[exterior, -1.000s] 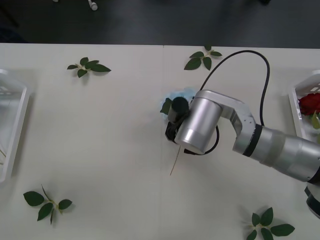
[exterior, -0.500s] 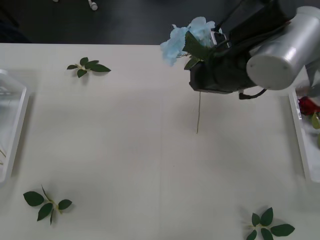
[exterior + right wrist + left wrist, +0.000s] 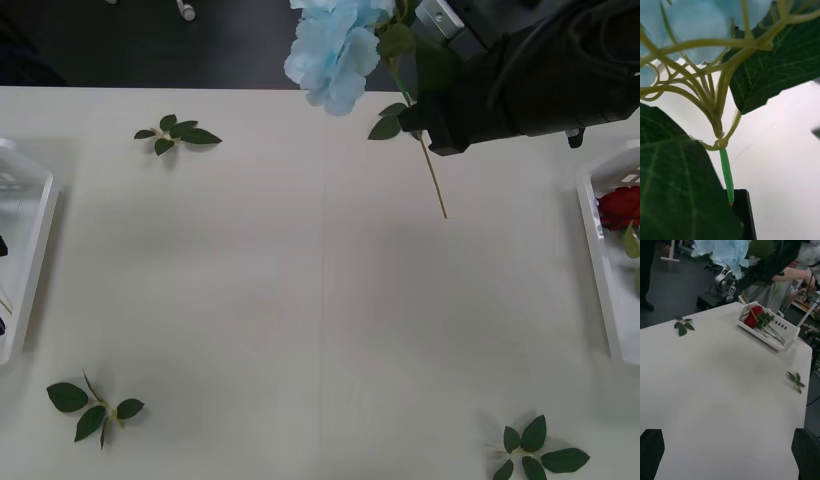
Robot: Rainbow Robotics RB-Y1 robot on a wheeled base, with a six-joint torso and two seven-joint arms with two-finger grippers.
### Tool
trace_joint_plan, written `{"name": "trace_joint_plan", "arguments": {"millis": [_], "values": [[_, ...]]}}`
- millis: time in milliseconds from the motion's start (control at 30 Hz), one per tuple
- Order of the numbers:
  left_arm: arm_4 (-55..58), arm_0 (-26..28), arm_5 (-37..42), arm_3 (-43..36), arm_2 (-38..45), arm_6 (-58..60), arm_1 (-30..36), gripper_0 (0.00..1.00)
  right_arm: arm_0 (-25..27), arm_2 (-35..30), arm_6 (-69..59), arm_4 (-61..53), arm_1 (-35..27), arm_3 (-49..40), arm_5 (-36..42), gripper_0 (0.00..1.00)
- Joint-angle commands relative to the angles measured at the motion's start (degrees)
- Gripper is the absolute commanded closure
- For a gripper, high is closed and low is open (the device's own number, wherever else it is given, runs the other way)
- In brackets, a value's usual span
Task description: Put the red flowers into the right box and the blue flowers into the left box
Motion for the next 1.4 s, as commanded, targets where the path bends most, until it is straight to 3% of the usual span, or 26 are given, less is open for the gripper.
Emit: {"name": "trace_joint_plan", "arguments": {"millis": [33, 333, 500, 633, 833, 1400], "values": [[0.5, -3.0, 2.0, -0.7, -0.5, -1.2, 0.5, 0.00, 3.8, -1.0, 12.4, -3.7, -0.6, -3.6, -6.2, 1.00], [-2.8, -7.7, 2.1, -0.7, -5.5, -1.7, 0.4, 0.00, 12.5, 1.3, 26.5, -12.2, 3.4, -9.2, -20.7, 1.00], [-6.6, -10.2, 2.1, -0.6, -6.4, -1.7, -1.6, 0.00, 13.7, 10.6, 29.1, -8.7, 6.5, -11.1, -32.9, 1.00], [-8.8, -10.9, 2.2, -0.7, -6.8, -1.7, -4.3, 0.00, 11.7, 17.9, 28.7, -3.4, 8.8, -10.4, -39.8, 1.00], [-11.3, -11.8, 2.1, -0.7, -7.4, -1.7, -7.1, 0.00, 7.0, 23.8, 28.1, -1.9, 12.1, -7.9, -40.7, 1.00], [-19.3, -15.2, 1.7, -0.6, -11.4, -1.7, -14.2, 0.00, -0.9, 33.3, 27.6, 0.7, 25.1, 5.1, -49.1, 1.00]]}}
